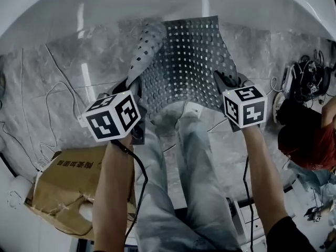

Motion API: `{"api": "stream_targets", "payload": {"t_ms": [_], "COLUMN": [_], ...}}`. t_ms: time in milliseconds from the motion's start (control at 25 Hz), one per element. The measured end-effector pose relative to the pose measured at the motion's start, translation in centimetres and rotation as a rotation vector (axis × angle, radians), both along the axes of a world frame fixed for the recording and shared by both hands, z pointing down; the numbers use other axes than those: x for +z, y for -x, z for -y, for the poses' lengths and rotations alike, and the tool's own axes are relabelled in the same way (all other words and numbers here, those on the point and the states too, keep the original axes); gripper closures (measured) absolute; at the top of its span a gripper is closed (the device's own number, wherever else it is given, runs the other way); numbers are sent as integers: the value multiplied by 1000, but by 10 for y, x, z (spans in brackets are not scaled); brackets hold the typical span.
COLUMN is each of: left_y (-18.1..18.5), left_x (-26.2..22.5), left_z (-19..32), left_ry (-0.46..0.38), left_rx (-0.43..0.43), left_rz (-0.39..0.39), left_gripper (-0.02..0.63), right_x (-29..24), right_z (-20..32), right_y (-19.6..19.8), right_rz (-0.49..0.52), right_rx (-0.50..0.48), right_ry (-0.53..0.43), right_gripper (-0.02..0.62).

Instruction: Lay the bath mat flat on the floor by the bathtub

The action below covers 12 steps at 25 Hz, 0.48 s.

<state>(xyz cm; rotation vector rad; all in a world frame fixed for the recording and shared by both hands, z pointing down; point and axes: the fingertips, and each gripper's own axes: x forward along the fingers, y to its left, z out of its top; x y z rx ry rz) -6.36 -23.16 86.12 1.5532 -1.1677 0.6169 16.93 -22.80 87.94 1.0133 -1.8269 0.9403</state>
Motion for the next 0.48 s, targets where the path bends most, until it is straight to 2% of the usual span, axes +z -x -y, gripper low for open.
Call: {"api": "stream_targets", "payload": {"t_ms": [240,480], "left_y": [4,1], "left_x": [31,61], "left_z": [8,20], "left_ry": [4,9], "left_rx": [45,44], "left_rz": [42,34], "left_gripper": [581,582], "right_x": [33,63], "right_z": [9,22], "right_y": [-7,-21], "right_rz": [7,-28], "right_rx": [44,65], "right_ry": [24,23], "right_gripper": [568,567]}}
